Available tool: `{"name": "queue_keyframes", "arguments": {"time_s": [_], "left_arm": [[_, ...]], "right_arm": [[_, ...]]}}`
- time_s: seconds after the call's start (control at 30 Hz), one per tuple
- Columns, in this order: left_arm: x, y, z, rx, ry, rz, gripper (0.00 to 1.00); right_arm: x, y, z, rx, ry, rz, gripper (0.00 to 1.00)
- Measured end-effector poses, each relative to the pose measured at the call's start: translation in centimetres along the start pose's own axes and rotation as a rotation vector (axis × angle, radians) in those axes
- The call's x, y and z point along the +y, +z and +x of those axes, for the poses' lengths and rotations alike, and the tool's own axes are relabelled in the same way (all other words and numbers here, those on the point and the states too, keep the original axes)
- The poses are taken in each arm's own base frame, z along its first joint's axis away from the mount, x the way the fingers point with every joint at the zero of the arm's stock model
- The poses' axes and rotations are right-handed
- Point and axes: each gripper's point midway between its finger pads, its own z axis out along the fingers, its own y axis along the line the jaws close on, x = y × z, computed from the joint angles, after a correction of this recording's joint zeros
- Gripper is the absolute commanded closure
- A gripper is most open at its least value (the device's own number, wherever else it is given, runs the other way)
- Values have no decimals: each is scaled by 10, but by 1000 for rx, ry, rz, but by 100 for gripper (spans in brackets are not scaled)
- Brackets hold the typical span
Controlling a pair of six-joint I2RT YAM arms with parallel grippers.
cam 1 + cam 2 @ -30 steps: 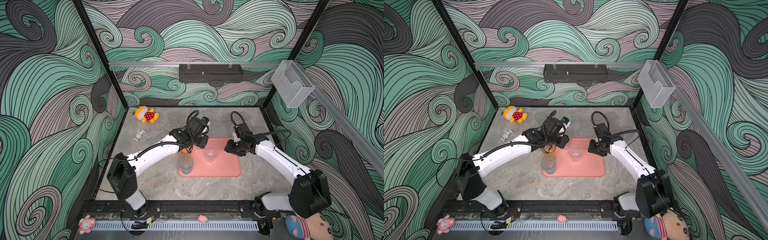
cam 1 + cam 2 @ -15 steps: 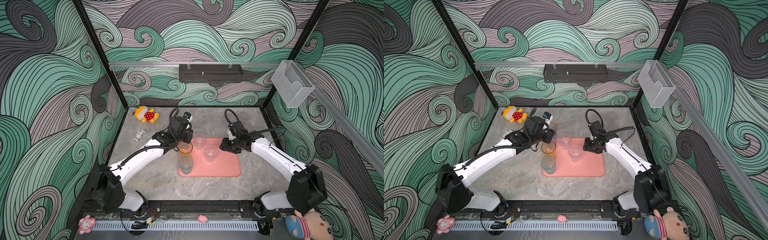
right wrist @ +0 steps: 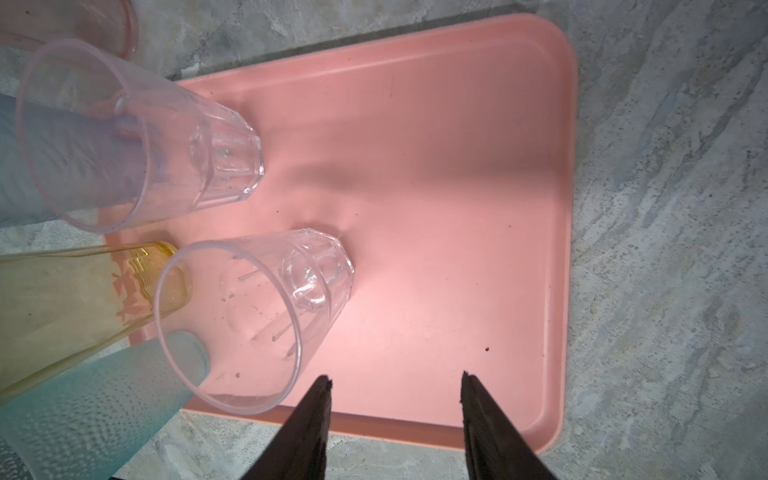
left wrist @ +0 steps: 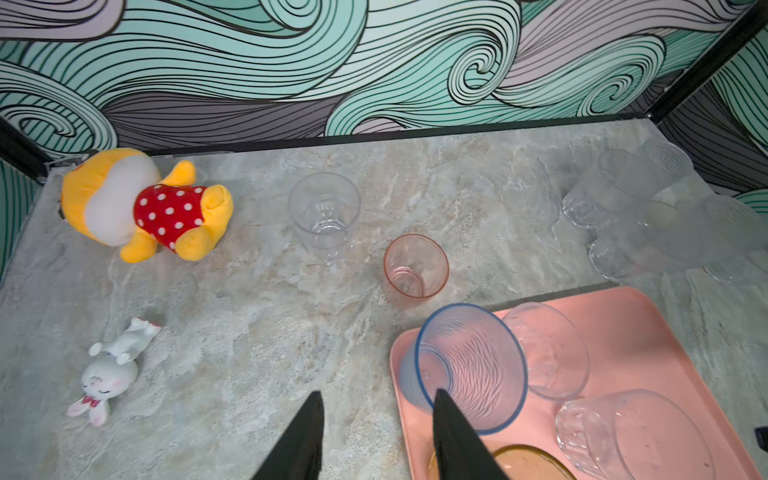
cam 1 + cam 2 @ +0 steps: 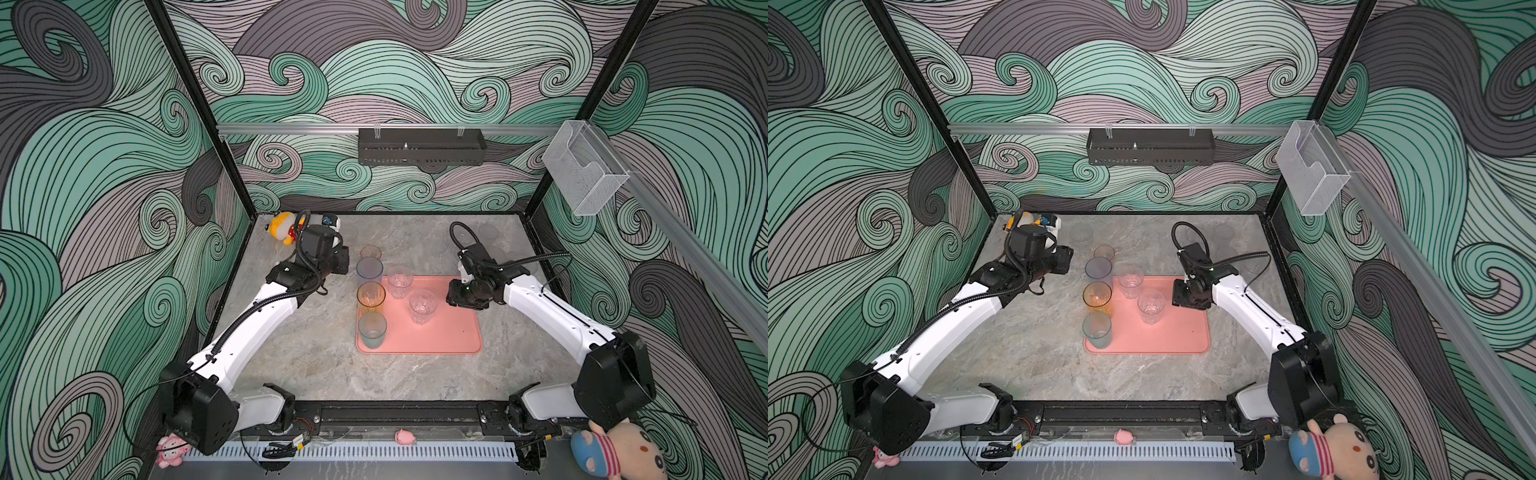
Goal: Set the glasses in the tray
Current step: 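Draw the left arm back while the right gripper hovers over the tray, then grasp the clear glass with the right gripper and slide it beside the other clear glass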
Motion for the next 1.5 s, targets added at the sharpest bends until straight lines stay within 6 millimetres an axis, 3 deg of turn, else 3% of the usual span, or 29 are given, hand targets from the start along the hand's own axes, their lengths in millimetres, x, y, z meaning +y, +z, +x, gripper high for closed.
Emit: {"name": "queue_keyframes", "arguments": {"time_s": [0.13, 0.27, 0.57, 0.87, 1.07, 1.23, 1.3, 1.5], "left_arm": [[15, 0, 10, 15, -15, -34, 55], [17, 4, 20, 40, -13, -39, 55], [17, 9, 31, 62, -14, -36, 55], [16, 13, 38, 85, -11, -25, 55], [13, 19, 44, 110, -10, -16, 55], [12, 20, 45, 115, -10, -8, 55], [11, 20, 46, 117, -10, -3, 55], [11, 21, 47, 123, -9, -3, 55]], "right_arm": [[-2, -15, 9, -5, -4, -8, 49], [-3, -25, 25, 3, -14, -19, 51], [14, -7, 46, 95, -48, -18, 53], [44, 9, 21, 84, -48, -58, 56], [54, 30, 11, 101, -56, -48, 66], [55, 43, 9, 119, -67, -18, 80], [57, 46, 8, 120, -76, -10, 86], [77, 47, 1, 101, -119, -11, 91]]}}
